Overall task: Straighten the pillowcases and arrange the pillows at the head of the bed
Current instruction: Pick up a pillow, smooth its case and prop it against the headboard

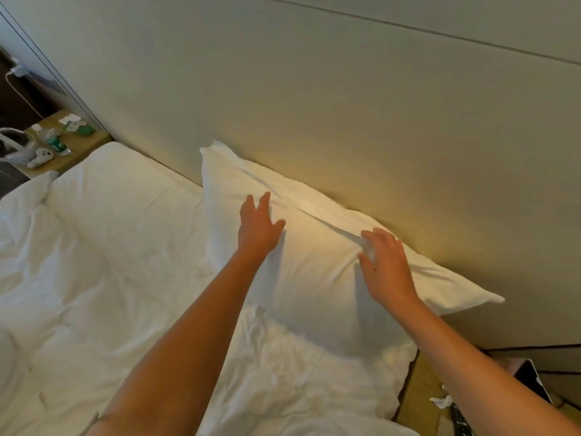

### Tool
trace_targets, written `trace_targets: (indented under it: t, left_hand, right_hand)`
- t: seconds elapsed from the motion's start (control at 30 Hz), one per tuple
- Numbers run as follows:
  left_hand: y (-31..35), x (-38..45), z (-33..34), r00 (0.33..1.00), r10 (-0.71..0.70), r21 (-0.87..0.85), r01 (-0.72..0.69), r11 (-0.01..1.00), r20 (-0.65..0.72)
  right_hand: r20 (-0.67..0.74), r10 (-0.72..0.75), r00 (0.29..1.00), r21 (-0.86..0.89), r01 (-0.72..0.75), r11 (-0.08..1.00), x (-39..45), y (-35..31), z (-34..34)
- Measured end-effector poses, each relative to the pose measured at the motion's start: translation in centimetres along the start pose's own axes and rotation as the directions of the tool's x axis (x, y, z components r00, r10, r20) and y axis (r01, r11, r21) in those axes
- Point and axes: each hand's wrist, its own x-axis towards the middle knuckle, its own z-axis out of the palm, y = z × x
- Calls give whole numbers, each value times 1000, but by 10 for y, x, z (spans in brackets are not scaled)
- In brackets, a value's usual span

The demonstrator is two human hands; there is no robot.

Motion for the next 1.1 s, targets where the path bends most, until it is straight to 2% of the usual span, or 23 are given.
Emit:
trace_targets:
  t: [0.07,0.13,0.23,0.3,0.37,0.43,0.6,0.83,1.1]
  left_hand:
    - [-18,-15,27,990,-91,55,86,995,108]
    - [-31,-28,49,976,-127,55,119,991,176]
    - [-40,-42,70,968,-117,39,111,993,221]
    - [-37,-49,77,970,-97,35,91,995,222]
    - [-32,-56,82,973,-78,30,73,997,218]
    - [-29,-63,87,973,-59,21,56,998,223]
    - [-16,-81,103,972,-62,27,58,998,227]
    - [17,-83,127,961,-150,18,149,989,231]
    - [16,-88,128,952,-202,59,193,979,232]
  right_hand:
    - [37,-102,994,-327,109,939,-6,10,22]
    - [-3,-148,989,-478,128,869,-10,12,34]
    - [-93,-244,965,-516,163,841,-10,17,42]
    - [-84,-377,923,-531,278,800,-15,25,48]
    - [-27,-447,894,-524,368,768,-23,35,56]
    - [30,-427,904,-524,378,763,-27,49,62]
    - [88,-261,961,-477,271,836,-6,76,62]
    - [59,-181,982,-400,189,897,34,89,63]
    - [110,-179,978,-339,206,918,31,95,66]
